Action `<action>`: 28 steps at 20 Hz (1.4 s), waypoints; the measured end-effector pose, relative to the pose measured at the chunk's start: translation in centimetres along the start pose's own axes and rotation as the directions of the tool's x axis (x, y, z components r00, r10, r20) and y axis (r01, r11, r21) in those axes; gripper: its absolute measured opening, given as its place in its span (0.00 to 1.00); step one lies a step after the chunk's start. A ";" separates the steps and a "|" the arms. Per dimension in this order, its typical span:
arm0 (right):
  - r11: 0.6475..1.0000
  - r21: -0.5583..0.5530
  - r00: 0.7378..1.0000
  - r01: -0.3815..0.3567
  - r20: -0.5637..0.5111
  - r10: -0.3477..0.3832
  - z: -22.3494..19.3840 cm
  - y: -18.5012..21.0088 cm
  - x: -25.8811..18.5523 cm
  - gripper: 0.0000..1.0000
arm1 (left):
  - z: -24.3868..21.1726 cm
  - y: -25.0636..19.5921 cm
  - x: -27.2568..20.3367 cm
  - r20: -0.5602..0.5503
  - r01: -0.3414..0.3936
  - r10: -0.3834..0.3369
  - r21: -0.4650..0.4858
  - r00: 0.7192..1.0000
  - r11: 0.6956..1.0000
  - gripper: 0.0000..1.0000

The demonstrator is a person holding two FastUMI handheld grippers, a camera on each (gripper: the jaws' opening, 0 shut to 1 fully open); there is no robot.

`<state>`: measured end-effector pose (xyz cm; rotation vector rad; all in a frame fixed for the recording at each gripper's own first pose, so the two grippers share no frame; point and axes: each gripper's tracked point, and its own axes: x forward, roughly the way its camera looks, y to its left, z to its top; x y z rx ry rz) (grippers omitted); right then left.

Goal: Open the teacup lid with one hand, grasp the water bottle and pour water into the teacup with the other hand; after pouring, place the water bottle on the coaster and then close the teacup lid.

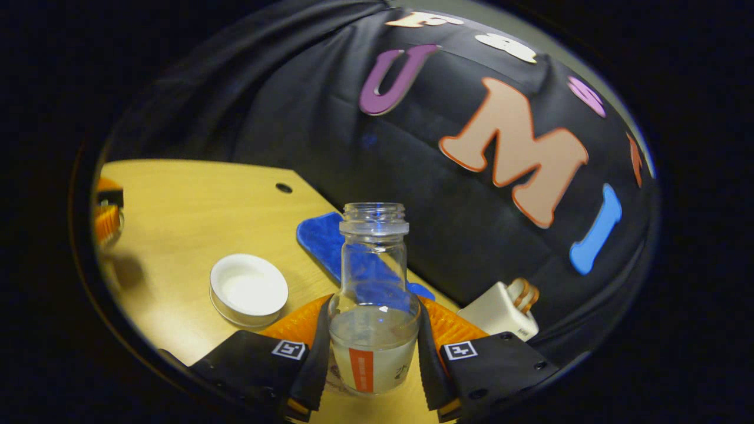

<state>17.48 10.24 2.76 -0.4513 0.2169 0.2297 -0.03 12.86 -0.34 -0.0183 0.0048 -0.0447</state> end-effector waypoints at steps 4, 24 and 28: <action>0.947 0.318 0.992 0.053 0.093 -0.087 -1.2 -3.4 0.3 0.70 | -0.1 0.1 0.0 -0.001 -0.005 0.005 -0.001 1.000 1.000 0.21; 0.890 0.447 0.962 0.094 0.188 -0.196 -5.4 -3.3 0.1 0.70 | 0.0 0.1 -0.1 -0.001 -0.007 0.007 0.000 1.000 1.000 0.21; 0.890 0.446 0.960 0.094 0.198 -0.200 -5.6 -3.4 -0.1 0.72 | -0.1 0.2 -0.1 -0.003 -0.011 0.011 0.000 1.000 1.000 0.21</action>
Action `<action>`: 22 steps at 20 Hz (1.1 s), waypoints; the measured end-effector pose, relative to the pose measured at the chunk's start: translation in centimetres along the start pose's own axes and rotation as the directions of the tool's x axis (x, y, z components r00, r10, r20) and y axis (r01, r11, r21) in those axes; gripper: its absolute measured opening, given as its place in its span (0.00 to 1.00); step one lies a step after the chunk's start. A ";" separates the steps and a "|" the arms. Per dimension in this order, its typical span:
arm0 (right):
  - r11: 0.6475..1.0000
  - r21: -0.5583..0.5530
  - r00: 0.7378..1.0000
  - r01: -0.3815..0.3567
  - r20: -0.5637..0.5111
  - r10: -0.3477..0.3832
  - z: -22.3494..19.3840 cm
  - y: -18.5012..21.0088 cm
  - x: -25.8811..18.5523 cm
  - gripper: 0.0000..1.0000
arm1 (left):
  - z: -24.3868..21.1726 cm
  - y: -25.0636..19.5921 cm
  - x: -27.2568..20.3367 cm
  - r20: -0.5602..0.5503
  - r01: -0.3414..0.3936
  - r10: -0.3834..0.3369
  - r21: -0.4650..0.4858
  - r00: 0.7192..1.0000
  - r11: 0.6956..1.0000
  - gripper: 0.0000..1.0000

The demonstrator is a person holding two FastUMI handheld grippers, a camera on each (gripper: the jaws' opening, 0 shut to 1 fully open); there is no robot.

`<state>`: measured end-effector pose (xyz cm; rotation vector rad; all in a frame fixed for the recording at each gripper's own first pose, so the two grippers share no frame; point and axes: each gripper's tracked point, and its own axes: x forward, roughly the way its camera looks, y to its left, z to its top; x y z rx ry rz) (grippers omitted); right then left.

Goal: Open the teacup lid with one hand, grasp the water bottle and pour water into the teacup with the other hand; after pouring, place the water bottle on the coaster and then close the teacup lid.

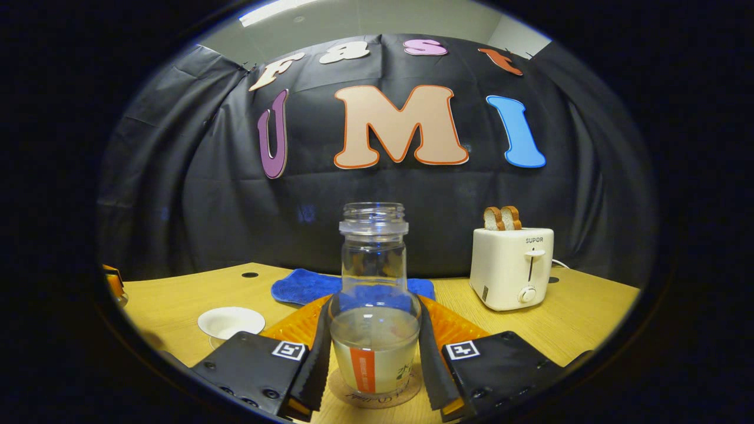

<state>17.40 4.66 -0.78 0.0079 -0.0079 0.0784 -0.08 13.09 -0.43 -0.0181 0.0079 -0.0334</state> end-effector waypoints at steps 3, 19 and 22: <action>1.000 0.003 1.000 0.003 -0.025 -0.003 -0.4 0.0 0.0 0.76 | 0.0 -0.1 0.1 0.000 0.000 0.000 0.000 1.000 1.000 0.21; 1.000 -0.002 1.000 0.017 -0.022 -0.017 -0.1 -0.4 -2.4 0.99 | 0.1 -0.3 0.1 0.002 0.014 -0.014 0.001 1.000 1.000 0.21; 1.000 -0.001 1.000 0.004 -0.021 -0.004 0.0 -0.7 -4.2 0.99 | -0.1 -0.4 0.7 -0.002 0.016 -0.016 0.000 1.000 1.000 0.22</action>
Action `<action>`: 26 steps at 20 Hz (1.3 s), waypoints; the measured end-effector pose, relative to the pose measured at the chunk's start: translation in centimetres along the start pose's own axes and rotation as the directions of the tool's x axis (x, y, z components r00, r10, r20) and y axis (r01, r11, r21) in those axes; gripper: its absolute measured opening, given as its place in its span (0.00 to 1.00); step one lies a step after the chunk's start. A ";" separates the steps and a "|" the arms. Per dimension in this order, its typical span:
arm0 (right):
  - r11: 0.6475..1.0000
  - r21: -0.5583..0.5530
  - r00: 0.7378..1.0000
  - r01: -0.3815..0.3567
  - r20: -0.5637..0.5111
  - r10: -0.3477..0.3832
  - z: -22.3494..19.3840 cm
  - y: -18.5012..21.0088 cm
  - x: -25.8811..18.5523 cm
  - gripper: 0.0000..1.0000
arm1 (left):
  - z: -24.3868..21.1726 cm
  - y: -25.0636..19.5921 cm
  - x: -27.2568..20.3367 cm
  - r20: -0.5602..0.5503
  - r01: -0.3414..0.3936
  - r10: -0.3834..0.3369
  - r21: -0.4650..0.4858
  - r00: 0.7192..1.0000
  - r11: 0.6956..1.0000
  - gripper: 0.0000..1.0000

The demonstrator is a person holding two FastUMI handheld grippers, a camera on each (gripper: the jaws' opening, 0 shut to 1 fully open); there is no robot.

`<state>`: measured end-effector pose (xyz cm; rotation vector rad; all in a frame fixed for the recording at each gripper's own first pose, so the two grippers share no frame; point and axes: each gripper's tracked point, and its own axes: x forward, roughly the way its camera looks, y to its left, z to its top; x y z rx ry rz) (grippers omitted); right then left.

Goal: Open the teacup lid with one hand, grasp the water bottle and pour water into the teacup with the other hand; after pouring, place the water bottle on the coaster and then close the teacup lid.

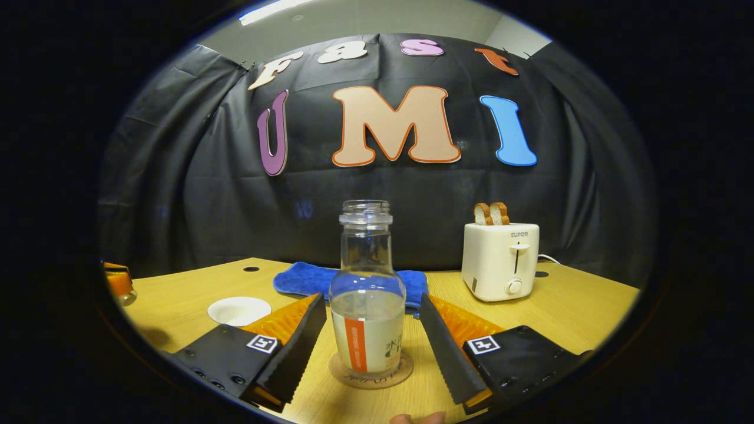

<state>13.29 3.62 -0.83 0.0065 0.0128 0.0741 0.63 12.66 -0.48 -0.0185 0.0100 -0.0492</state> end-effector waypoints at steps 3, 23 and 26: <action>1.000 0.001 1.000 -0.021 -0.002 0.021 0.2 -0.6 -2.1 0.94 | 0.0 -0.5 1.2 0.000 0.017 -0.017 -0.002 1.000 1.000 0.21; 0.999 0.003 0.999 -0.037 0.005 0.037 0.4 -4.3 -9.2 0.95 | -0.2 -6.5 15.2 -0.005 0.140 -0.140 0.001 0.990 0.990 0.21; 0.999 0.003 0.999 -0.041 0.005 0.041 0.3 -4.2 -9.2 0.95 | -0.3 -7.2 16.1 -0.012 0.151 -0.151 0.003 0.988 0.989 0.21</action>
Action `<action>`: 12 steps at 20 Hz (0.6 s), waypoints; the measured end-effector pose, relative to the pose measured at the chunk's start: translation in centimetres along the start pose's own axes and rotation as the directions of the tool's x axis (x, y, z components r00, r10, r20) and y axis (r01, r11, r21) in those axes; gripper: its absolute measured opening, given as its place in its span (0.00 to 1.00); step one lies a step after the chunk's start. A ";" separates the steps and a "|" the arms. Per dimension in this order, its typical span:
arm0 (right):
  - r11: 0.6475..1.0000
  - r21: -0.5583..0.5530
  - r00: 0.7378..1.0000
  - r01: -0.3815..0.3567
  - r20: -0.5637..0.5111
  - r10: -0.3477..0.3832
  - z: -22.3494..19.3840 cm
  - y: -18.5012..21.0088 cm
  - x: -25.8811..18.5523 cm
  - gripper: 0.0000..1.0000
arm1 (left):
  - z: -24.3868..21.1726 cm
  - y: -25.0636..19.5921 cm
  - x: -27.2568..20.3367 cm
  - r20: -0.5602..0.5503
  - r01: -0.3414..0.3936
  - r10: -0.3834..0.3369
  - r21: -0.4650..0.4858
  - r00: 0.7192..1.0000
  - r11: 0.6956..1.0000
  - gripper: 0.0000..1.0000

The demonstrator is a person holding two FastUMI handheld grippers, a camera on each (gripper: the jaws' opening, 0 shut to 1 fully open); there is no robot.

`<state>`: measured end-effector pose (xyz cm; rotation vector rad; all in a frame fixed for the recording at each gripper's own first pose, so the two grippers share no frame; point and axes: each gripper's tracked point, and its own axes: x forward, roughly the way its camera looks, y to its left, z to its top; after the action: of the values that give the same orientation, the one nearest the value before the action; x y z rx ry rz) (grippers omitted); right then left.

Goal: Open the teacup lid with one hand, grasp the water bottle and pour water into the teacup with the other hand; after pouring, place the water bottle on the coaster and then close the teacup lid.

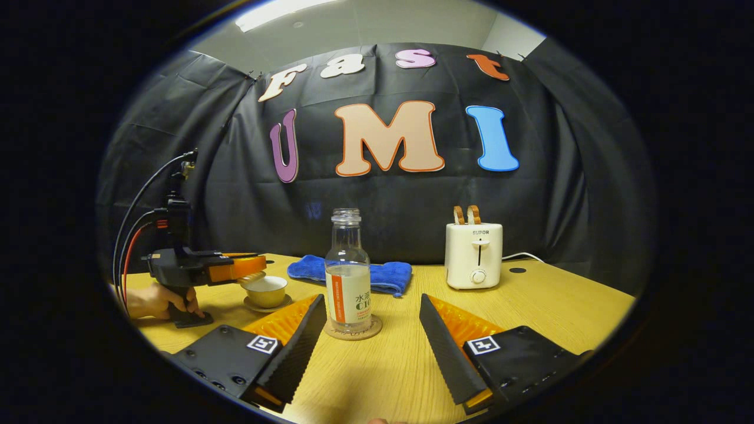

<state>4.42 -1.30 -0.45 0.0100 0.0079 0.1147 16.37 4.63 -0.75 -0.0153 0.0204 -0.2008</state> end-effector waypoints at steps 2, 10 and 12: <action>1.000 0.000 1.000 0.000 0.000 0.000 0.0 0.0 0.0 0.95 | -0.1 -0.5 0.7 -0.010 0.009 -0.009 0.006 1.000 1.000 0.21; 1.000 0.000 1.000 -0.001 0.000 0.001 0.0 0.0 0.0 0.99 | -1.0 -1.4 1.5 -0.084 0.020 -0.015 0.055 0.996 0.998 0.21; 1.000 0.000 1.000 -0.013 -0.001 0.013 0.0 0.3 -0.1 0.94 | -1.3 -1.6 1.7 -0.102 0.022 -0.014 0.075 0.995 0.997 0.22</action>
<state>4.27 -1.00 -0.45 0.0105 0.0084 0.1280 17.65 2.74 -2.06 0.0707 0.1140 -0.2200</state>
